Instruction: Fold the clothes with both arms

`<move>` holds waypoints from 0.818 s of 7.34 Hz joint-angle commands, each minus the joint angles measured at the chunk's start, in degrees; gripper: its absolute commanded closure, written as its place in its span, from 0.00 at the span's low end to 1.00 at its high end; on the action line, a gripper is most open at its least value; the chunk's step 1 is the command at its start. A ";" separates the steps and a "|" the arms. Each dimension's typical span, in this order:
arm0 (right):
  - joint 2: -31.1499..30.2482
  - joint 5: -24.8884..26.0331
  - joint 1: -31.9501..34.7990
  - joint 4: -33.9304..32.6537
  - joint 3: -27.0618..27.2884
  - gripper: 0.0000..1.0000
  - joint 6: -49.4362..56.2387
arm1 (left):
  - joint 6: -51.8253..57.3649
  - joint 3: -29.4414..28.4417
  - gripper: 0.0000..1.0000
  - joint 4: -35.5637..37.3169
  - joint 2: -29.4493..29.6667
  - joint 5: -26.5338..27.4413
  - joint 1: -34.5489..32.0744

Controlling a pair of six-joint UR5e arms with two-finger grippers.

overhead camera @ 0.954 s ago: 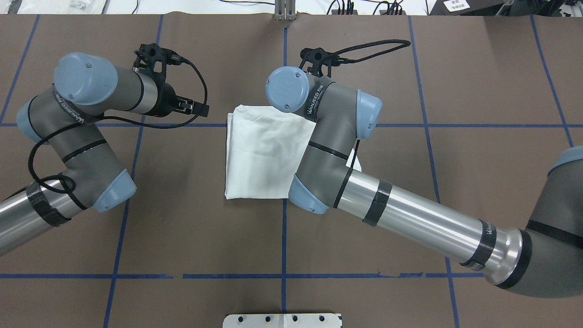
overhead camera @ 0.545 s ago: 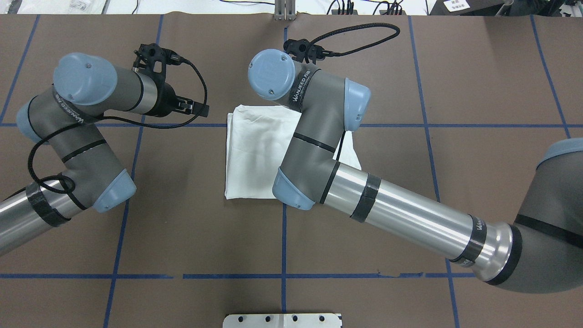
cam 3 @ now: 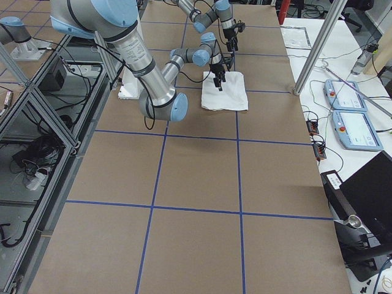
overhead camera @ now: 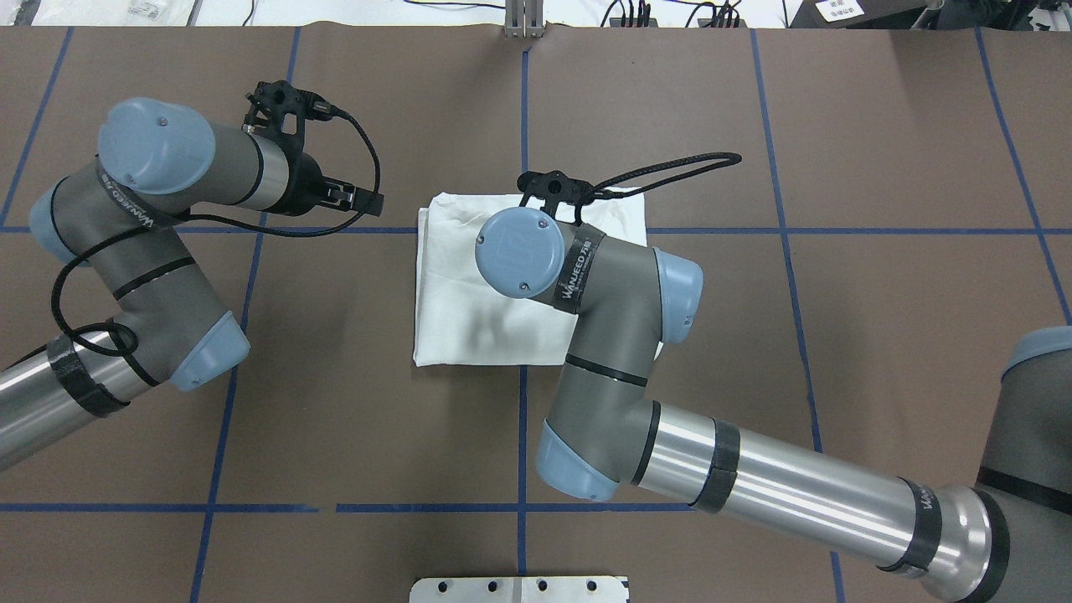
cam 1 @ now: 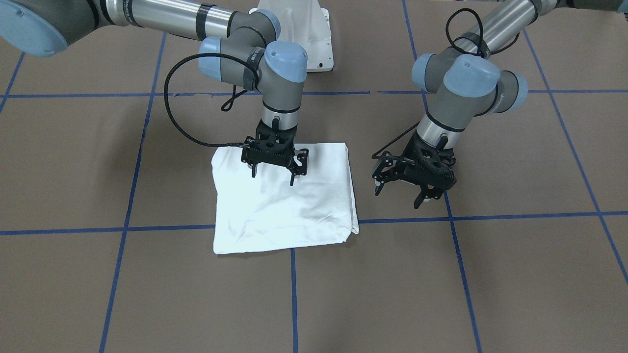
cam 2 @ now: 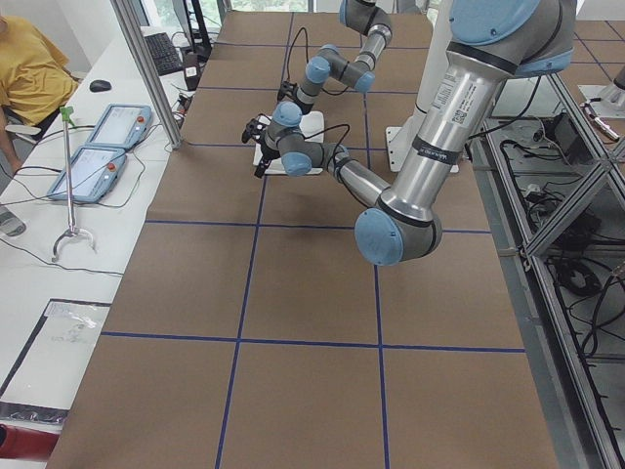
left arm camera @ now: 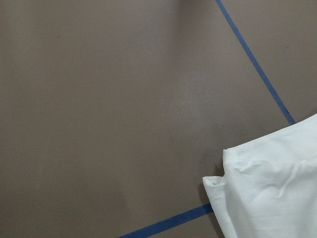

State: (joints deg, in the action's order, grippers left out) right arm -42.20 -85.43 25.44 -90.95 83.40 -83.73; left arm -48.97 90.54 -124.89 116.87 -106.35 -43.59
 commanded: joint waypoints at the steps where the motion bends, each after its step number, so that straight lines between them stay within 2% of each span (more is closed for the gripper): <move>1: -0.42 1.06 -0.57 2.61 -2.52 0.00 2.77 | -0.07 -0.01 0.00 0.00 -0.07 0.00 0.00; 3: 1.32 1.50 2.14 3.49 -7.34 0.00 5.93 | -0.07 -0.10 0.00 0.00 -0.07 0.00 0.00; 4: 4.82 1.41 3.99 4.02 -12.85 0.00 6.65 | -0.07 -0.01 0.00 0.00 -0.07 0.00 -0.09; 6: 6.69 1.41 7.15 8.49 -19.82 0.00 7.79 | -0.07 -0.01 0.00 0.00 -0.07 0.00 0.00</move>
State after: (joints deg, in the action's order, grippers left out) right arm -36.72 -84.02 30.48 -84.96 67.94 -76.88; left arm -49.04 90.52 -124.89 116.81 -106.35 -43.62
